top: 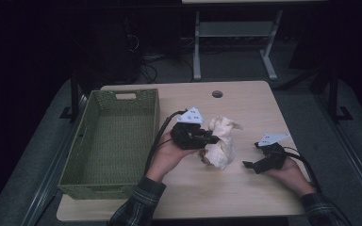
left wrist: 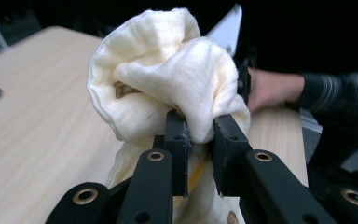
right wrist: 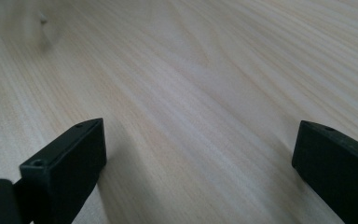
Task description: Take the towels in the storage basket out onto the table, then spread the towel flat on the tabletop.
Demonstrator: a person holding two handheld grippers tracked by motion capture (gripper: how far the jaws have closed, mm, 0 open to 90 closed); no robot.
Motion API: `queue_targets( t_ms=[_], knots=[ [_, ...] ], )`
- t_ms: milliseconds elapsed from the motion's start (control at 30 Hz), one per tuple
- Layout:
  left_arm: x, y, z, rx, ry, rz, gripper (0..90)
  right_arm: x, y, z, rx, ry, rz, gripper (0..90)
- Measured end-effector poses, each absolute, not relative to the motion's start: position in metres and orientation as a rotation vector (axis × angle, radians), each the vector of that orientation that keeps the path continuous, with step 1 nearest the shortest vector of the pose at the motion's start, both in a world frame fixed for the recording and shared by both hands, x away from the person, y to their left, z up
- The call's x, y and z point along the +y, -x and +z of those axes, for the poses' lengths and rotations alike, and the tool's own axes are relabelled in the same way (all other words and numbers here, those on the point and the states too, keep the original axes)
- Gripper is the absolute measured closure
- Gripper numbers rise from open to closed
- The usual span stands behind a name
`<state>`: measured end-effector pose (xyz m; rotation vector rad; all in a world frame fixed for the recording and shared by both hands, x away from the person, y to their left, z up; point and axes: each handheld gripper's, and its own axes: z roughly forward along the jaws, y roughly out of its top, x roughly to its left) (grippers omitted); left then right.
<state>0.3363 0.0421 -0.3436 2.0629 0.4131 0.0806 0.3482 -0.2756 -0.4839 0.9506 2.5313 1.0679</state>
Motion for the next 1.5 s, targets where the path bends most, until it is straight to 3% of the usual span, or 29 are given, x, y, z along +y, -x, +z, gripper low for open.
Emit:
queue_targets(
  t_ms=[500,833,900,1133,1333,1400,1500],
  knots=[
    [0.013,-0.327,-0.399,0.425,-2.187,-0.022,76.7,-0.276,-0.348,-0.484,2.534,-0.941,1.069,2.6],
    [0.008,-0.331,-0.427,0.438,-2.288,0.012,74.7,-0.276,-0.348,-0.484,2.535,-0.945,1.069,2.6],
    [0.007,-0.332,-0.433,0.444,-2.314,0.031,71.5,-0.276,-0.348,-0.484,2.535,-0.944,1.069,2.6],
    [0.007,-0.334,-0.435,0.497,-2.32,0.02,43.3,-0.276,-0.348,-0.484,2.535,-0.945,1.069,2.6],
    [0.018,-0.33,-0.423,0.547,-2.255,0.068,39.8,-0.279,-0.35,-0.481,2.562,-0.942,1.038,4.0],
    [0.022,-0.33,-0.421,0.574,-2.248,0.084,39.8,-0.282,-0.35,-0.478,2.566,-0.941,1.028,13.8],
    [0.027,-0.327,-0.42,0.619,-2.234,0.099,39.8,-0.285,-0.35,-0.472,2.548,-0.948,1.04,16.2]
  ],
)
